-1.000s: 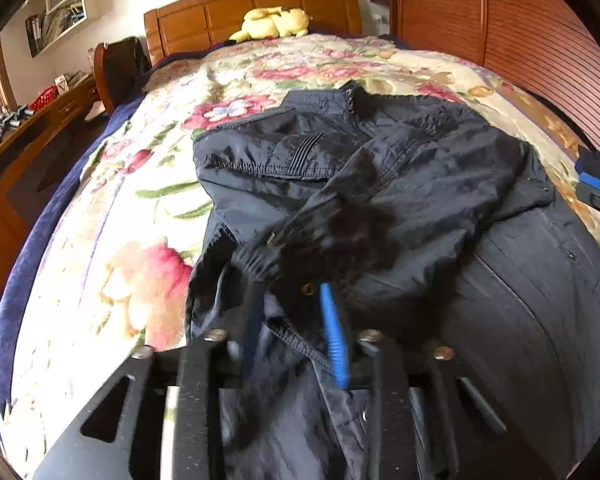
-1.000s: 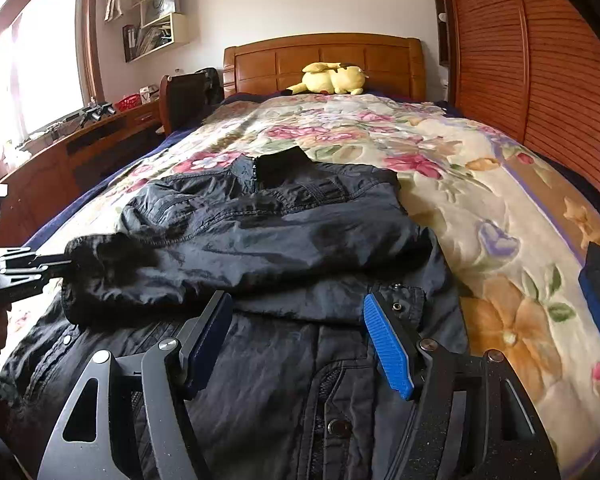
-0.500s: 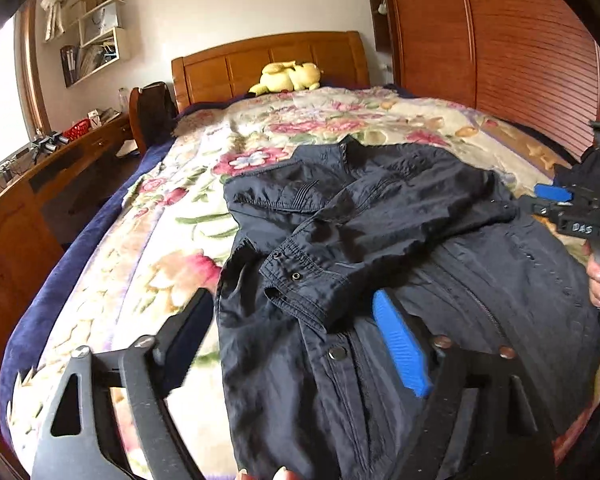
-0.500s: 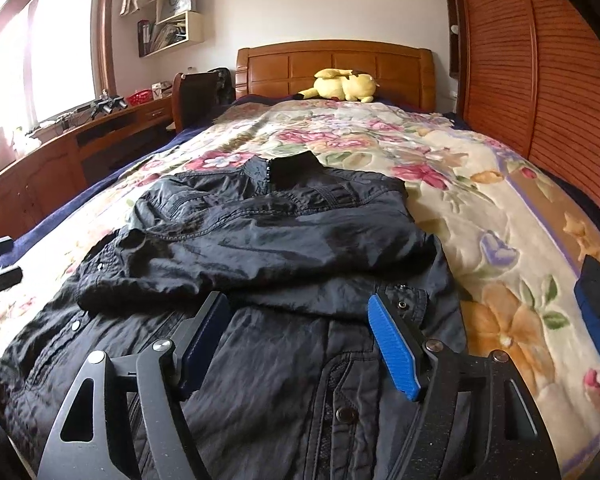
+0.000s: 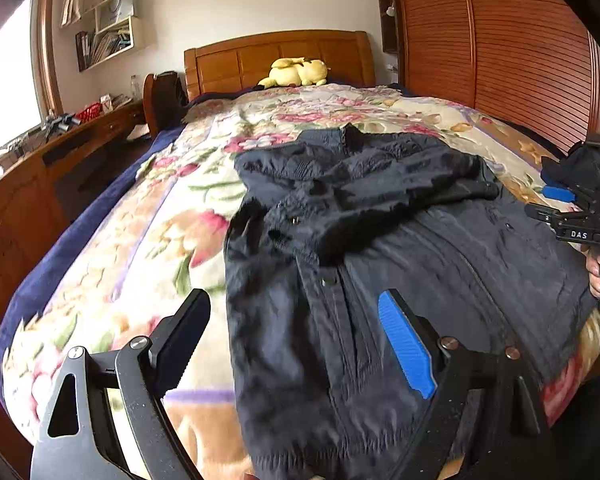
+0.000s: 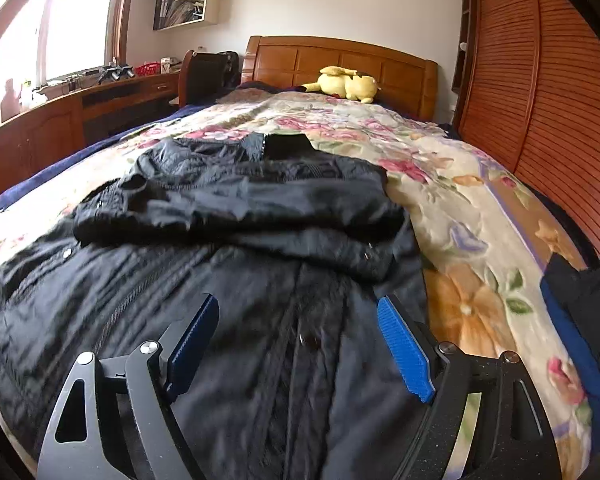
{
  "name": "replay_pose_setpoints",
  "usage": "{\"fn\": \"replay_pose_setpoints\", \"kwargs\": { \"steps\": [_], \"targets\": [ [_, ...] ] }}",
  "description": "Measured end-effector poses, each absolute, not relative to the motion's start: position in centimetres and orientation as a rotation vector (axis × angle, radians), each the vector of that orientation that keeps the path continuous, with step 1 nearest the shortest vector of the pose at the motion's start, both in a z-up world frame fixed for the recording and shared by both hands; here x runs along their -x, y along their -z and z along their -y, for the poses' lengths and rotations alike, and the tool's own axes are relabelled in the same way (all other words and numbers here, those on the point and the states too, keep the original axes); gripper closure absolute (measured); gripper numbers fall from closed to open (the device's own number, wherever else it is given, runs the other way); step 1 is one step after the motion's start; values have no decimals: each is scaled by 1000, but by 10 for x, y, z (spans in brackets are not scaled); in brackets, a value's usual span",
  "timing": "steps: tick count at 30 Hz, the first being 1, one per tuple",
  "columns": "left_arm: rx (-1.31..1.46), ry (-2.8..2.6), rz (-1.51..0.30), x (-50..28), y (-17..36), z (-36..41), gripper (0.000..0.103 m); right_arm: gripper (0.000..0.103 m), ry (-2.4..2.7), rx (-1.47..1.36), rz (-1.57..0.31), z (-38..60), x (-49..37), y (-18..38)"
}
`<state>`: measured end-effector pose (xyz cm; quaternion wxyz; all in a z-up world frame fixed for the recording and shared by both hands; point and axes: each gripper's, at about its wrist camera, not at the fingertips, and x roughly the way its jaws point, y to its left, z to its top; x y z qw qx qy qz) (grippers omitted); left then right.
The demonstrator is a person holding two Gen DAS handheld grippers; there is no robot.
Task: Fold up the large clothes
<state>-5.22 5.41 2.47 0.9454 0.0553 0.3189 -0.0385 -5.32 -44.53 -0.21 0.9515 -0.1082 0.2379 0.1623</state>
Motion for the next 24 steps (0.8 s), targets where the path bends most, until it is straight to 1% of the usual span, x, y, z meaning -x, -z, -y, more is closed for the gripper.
{"fn": "replay_pose_setpoints", "kwargs": {
  "steps": [8,16,24],
  "targets": [
    [-90,72,-655,84,-21,-67,16,20,-308,199,-504,468,93,13],
    [-73,72,-652,107,-16,-83,16,20,-294,166,-493,485,127,6],
    [-41,65,-668,120,-6,-95,16,20,-256,195,-538,511,151,3]
  ]
}}
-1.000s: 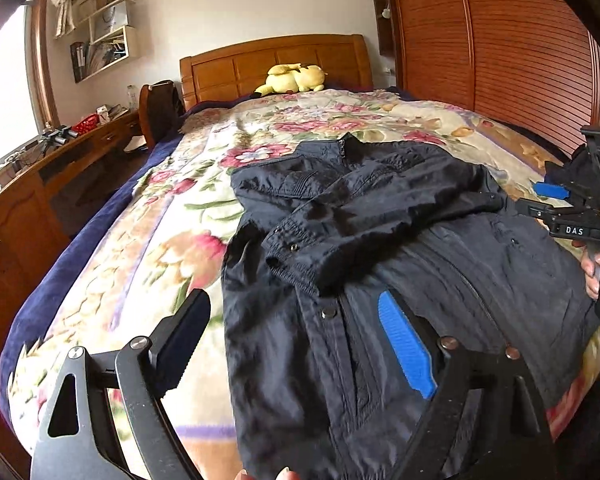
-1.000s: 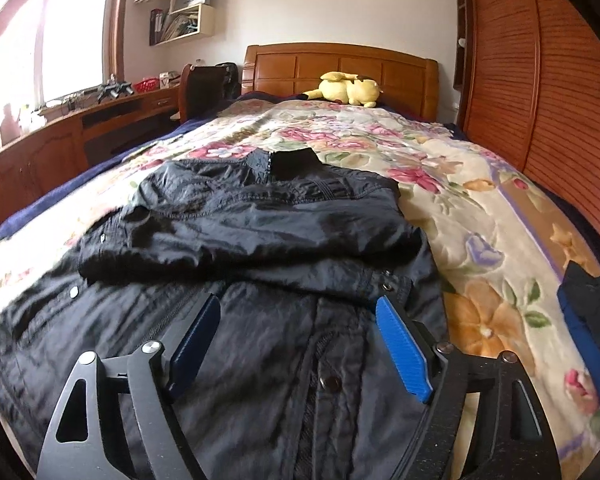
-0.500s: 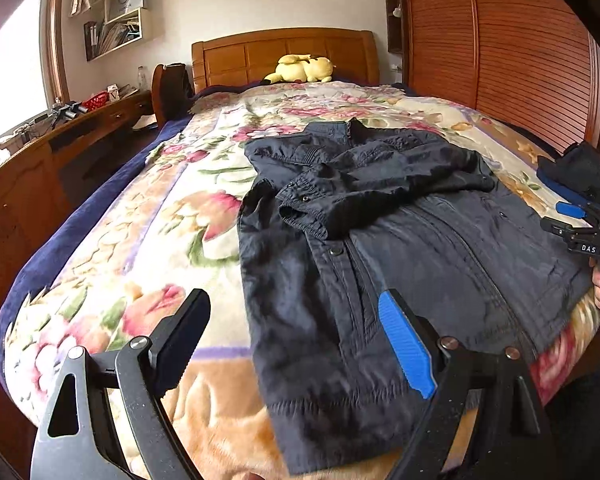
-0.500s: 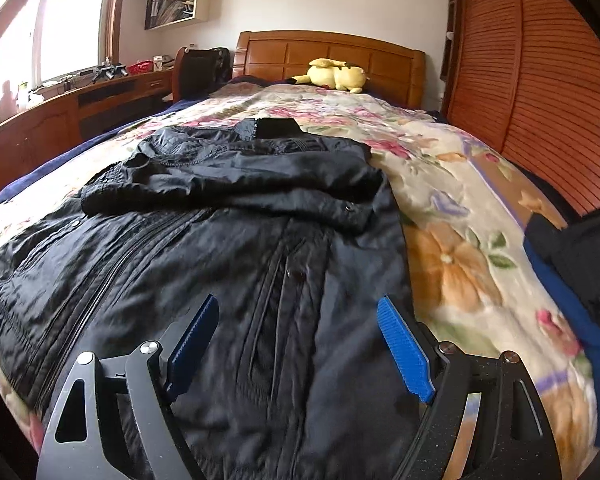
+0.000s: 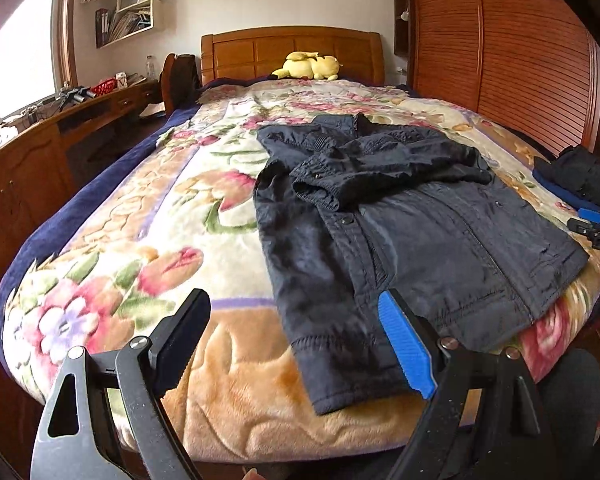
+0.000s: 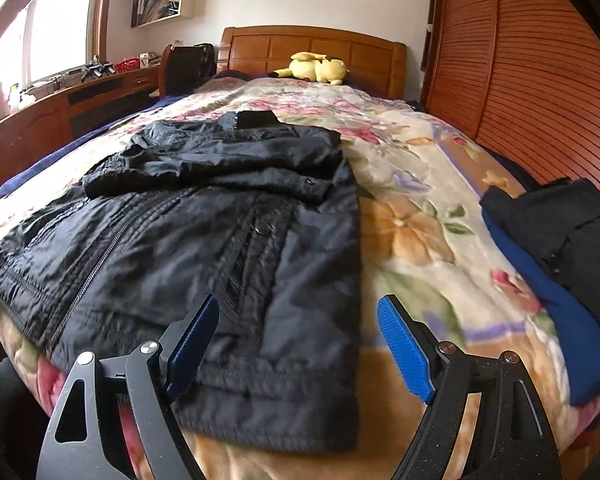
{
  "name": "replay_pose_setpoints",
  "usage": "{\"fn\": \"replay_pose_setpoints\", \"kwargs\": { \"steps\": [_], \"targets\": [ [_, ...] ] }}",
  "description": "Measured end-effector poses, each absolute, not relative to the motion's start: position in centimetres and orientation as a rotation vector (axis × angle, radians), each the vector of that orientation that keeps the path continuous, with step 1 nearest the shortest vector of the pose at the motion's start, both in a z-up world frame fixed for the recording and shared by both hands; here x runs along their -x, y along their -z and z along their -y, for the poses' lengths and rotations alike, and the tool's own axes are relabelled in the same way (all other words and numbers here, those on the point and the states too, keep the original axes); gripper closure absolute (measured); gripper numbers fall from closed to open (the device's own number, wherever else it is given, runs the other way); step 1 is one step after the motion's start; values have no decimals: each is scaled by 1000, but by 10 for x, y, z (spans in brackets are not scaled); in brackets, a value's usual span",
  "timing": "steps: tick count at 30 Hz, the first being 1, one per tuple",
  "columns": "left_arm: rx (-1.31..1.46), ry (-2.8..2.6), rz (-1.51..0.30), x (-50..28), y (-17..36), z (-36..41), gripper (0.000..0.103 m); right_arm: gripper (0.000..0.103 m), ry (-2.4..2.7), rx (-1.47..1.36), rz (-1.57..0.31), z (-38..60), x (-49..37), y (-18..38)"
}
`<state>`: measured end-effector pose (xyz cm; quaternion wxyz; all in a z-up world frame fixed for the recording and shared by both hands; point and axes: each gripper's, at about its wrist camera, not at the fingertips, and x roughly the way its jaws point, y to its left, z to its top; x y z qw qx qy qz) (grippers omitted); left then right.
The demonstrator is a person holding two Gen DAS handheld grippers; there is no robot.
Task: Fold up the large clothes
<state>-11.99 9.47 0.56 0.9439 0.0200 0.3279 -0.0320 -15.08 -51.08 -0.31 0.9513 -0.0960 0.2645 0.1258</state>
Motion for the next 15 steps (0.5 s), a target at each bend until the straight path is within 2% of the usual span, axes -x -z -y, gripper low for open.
{"fn": "replay_pose_setpoints", "kwargs": {
  "steps": [15],
  "targets": [
    [-12,68,-732,135,37,-113,16,20,-219,225,-641,526,151,15]
  ]
}}
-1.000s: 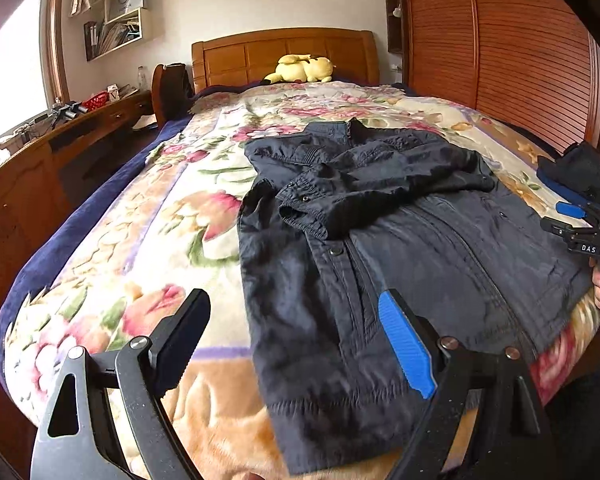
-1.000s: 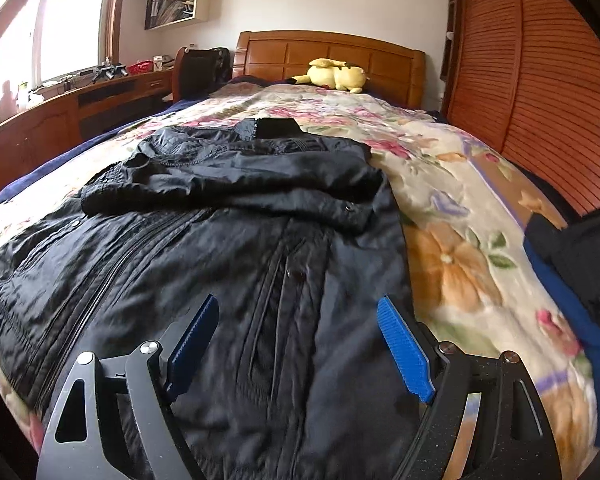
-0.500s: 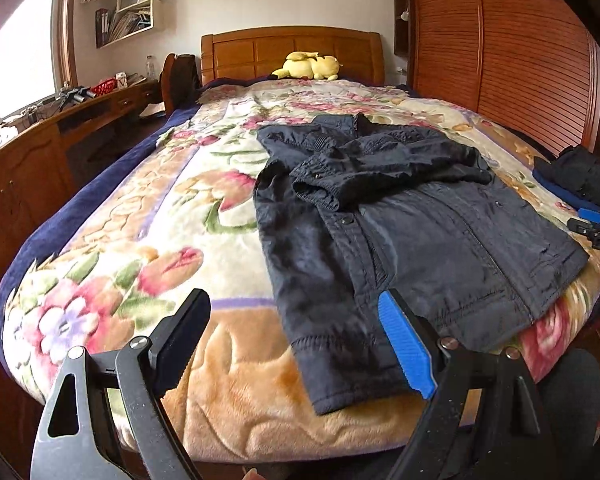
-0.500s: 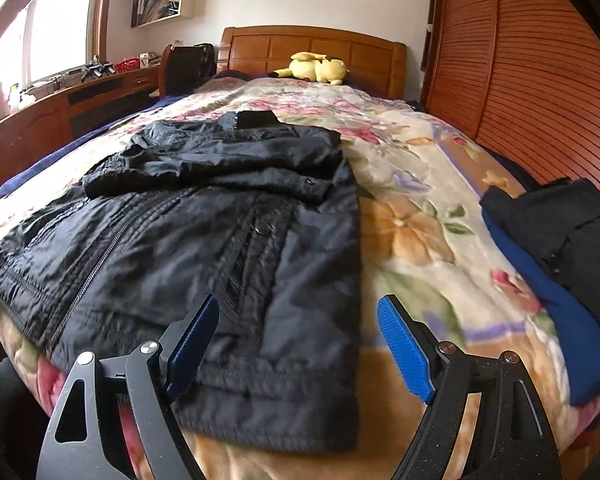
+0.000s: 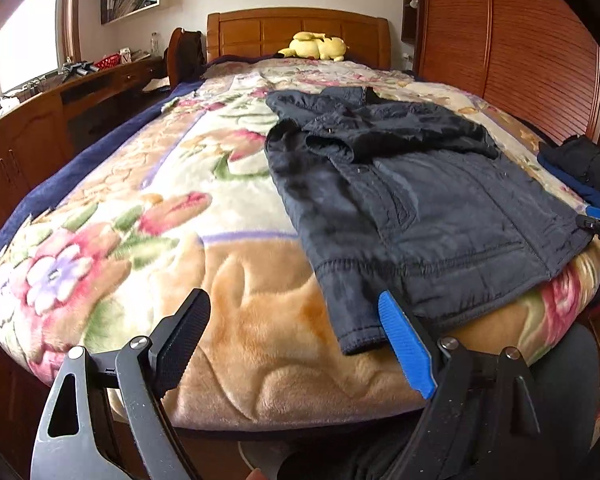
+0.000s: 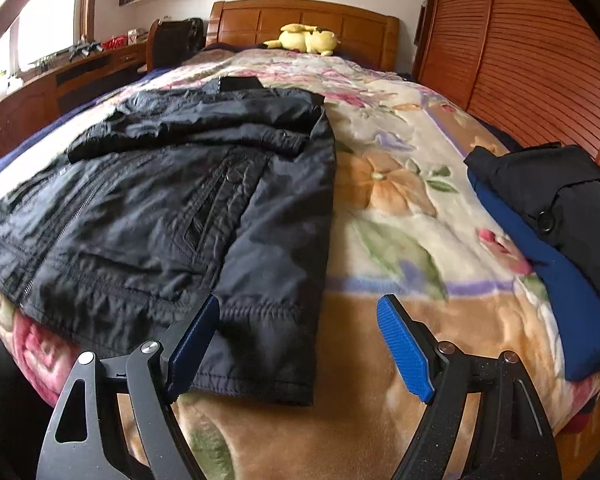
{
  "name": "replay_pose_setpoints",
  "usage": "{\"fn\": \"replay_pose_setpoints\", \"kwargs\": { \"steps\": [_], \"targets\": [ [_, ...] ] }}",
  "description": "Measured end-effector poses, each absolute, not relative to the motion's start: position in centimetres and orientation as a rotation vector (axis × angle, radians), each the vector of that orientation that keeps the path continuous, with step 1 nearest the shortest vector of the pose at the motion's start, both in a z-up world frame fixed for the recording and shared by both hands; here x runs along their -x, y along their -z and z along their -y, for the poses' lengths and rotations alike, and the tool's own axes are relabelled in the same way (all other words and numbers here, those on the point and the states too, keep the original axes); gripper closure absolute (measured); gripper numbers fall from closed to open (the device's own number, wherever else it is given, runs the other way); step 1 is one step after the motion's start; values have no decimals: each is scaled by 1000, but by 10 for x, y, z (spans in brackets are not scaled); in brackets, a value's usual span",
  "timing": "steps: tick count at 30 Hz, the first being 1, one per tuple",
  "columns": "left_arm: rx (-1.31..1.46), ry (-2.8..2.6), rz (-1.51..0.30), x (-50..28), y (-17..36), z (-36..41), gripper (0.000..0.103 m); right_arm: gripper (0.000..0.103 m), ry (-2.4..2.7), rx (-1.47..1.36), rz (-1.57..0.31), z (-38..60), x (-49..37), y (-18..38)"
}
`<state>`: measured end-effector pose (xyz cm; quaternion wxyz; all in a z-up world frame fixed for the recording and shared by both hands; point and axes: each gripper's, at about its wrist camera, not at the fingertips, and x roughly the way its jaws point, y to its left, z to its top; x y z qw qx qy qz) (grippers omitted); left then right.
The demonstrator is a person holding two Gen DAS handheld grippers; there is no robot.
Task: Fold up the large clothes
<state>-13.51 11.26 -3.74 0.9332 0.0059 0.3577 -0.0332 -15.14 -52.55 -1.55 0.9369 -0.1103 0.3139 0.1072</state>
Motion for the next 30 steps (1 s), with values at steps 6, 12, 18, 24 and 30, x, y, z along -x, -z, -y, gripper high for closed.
{"fn": "replay_pose_setpoints", "kwargs": {
  "steps": [6,12,18,24,30],
  "targets": [
    [7,95,-739,132,45,-114,20,21,-251,208,-702,526,142,31],
    [54,148,-743,128,48,-115,41,29,-308,141,-705,538,138,40],
    [24,151,-739,127,47,-104,55,32,-313,131,-681,543,143,48],
    [27,152,-729,126,49,-103,60,39,-318,131,-666,540,150,51],
    [17,185,-713,131,43,-99,94,80,-362,149,-651,534,161,47]
  ]
}}
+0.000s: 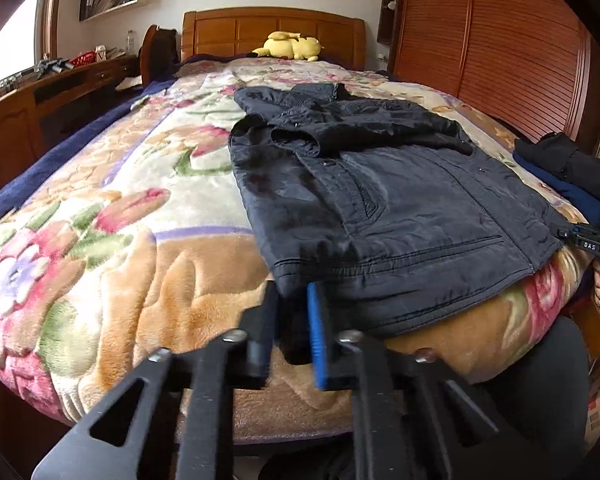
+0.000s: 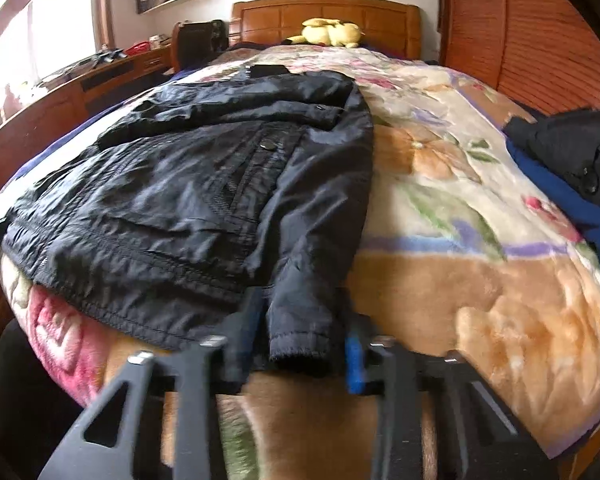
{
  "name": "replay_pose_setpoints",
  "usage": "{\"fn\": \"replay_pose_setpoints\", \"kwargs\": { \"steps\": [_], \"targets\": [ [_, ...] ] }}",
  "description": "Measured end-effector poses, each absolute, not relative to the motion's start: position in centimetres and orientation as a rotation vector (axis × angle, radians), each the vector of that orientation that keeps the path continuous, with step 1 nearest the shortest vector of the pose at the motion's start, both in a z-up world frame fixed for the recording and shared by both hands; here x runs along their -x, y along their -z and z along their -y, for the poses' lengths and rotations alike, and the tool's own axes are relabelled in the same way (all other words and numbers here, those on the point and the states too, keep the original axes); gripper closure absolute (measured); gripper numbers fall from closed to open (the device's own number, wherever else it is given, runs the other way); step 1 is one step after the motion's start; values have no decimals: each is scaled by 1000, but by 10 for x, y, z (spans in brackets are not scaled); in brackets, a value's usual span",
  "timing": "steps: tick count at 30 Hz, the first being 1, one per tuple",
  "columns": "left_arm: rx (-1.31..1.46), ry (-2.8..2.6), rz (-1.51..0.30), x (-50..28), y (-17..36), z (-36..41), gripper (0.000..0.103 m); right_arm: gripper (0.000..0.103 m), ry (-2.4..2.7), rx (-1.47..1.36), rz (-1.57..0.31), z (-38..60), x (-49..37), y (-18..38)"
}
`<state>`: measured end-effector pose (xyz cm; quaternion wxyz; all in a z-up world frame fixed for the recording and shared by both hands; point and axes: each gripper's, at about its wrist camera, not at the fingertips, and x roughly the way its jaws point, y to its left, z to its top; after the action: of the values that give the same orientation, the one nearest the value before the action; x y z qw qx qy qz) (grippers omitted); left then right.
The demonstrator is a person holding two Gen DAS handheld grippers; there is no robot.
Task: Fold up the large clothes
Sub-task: 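Grasp the jacket edge with both tools and lift it over the other half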
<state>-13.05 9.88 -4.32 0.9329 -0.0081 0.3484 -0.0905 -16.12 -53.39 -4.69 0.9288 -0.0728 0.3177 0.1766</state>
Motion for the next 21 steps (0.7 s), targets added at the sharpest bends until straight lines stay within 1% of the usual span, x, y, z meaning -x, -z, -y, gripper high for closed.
{"fn": "replay_pose_setpoints", "kwargs": {
  "steps": [1,3,6,11,17,21],
  "targets": [
    [18,190,-706,132,41,-98,96,85,-362,155,-645,533,162,45],
    [20,191,-680,138,34,-99,97,89,-370,156,-619,532,169,39],
    [17,195,-631,148,21,-97,98,92,-393,123,-568,537,178,29],
    [23,207,-536,168,-10,-97,98,94,-411,80,-499,551,196,6],
    [11,240,-433,198,-49,-94,98,94,-434,110,-423,560,239,-20],
    [0,260,-377,217,-75,-95,98,95,-438,82,-386,576,267,-39]
  ]
}}
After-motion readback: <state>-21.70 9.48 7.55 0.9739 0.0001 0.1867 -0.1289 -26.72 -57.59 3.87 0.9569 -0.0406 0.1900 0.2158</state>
